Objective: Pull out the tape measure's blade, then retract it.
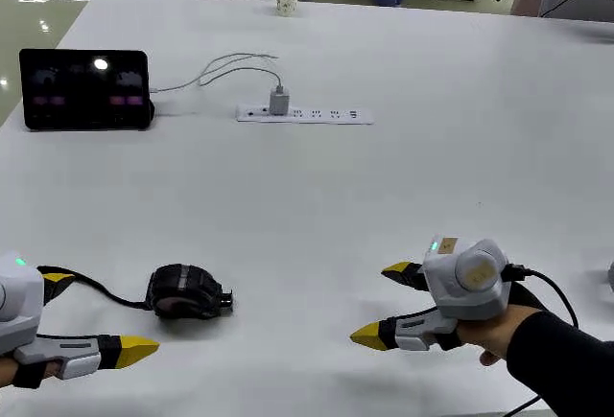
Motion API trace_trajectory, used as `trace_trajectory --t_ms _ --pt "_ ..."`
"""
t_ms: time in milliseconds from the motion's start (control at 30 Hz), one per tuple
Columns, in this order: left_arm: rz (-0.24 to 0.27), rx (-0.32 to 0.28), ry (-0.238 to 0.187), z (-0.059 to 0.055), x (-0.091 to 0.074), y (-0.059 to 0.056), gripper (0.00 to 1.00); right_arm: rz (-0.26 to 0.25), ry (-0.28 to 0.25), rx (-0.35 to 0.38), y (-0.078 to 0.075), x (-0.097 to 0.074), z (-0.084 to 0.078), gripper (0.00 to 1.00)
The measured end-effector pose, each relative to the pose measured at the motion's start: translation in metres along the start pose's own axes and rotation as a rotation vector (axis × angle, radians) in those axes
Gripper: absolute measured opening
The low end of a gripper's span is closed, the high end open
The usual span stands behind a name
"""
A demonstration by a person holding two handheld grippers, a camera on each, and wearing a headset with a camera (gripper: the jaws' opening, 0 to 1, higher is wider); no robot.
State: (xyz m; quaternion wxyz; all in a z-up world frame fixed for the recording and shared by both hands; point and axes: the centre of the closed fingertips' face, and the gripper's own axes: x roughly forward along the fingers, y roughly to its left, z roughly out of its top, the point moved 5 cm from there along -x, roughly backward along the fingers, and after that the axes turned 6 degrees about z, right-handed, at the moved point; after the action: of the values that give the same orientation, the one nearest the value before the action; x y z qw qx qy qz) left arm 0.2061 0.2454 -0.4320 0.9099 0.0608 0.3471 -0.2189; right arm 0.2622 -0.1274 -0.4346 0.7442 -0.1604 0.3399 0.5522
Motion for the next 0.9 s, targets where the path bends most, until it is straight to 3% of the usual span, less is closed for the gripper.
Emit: trace_trajectory --t_ms 100,267,633,900 --pt "0.002 0.031 -0.002 -0.003 -0.005 0.001 0.99 -0.007 -0.006 0.011 -0.001 -0.008 -0.007 0.71" --pt "0.008 0.033 0.012 -0.009 -0.012 0.007 0.99 -0.037 -0.015 -0.006 -0.005 -0.019 -0.021 0.77" --pt "0.022 0.043 0.016 -0.011 -0.019 0.015 0.99 -0.055 0.007 0.049 -0.012 -0.040 -0.046 0.90" --pt "0.020 0.048 0.026 -0.012 -0.023 0.017 0.99 -0.062 -0.007 0.065 -0.011 -0.050 -0.050 0.99"
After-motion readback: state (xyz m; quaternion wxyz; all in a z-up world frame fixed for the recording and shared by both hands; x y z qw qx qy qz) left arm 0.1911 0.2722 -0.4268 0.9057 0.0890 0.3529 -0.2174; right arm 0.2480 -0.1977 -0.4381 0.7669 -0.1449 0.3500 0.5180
